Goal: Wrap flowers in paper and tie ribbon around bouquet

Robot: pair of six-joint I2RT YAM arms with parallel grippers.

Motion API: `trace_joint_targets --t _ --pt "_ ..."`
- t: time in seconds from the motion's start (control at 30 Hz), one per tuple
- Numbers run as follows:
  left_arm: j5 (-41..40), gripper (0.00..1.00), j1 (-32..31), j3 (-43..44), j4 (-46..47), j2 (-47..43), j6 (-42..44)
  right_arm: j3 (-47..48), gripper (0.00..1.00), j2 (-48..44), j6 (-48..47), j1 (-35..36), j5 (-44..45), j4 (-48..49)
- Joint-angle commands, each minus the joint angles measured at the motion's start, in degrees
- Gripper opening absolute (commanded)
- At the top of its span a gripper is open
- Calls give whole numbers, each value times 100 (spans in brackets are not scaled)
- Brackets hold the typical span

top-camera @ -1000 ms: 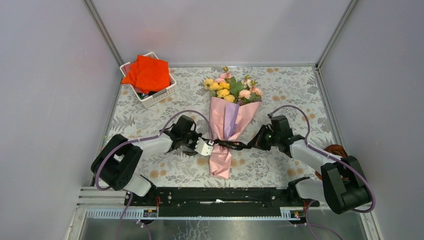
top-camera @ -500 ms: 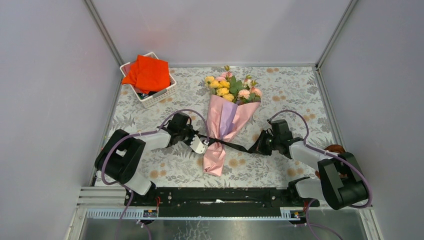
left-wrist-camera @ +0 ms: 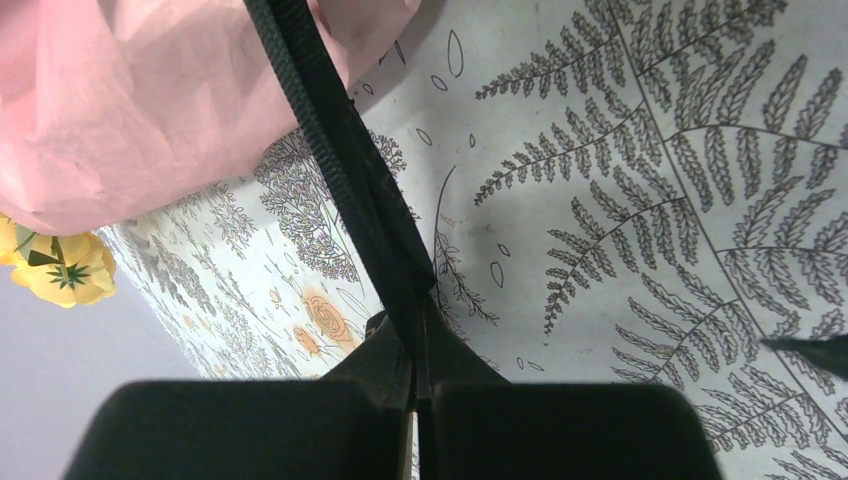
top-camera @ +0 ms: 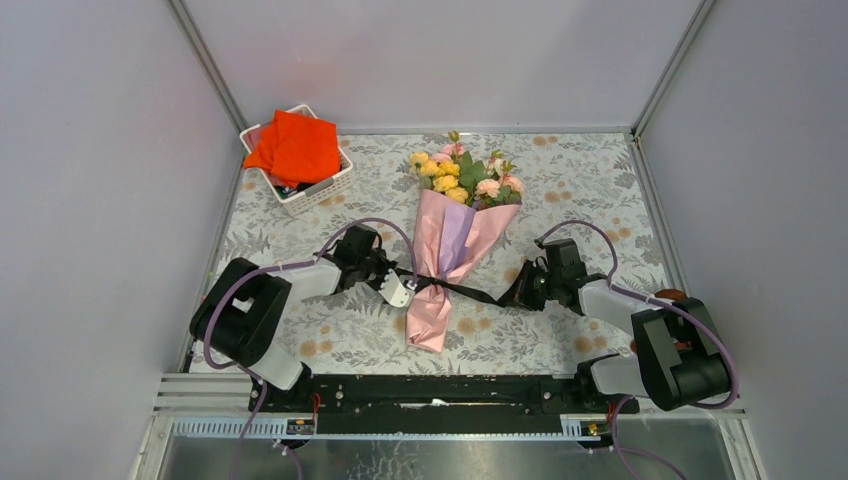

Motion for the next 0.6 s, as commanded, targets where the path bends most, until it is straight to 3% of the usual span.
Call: trace_joint_targets --t 0.0,0.33,0.4,0.47,0.5,0.57 --pt "-277 0 191 -46 -233 145 82 -78 0 84 -298 -112 157 -268" --pt "-126 0 161 -42 -476 -52 177 66 1 102 -411 -144 17 -268" --pt "95 2 -56 -62 -639 -366 -41 332 25 53 -600 -149 -228 -386" --pt "167 49 -357 -19 -878 -655 -595 639 42 -83 -801 -149 -349 -664" --pt "195 66 -506 37 -1109 -777 -814 796 48 -194 -894 -148 -347 -799" --pt "303 82 -643 151 -1568 -1047 -1217 1076 56 -468 -1094 -149 -219 -1067"
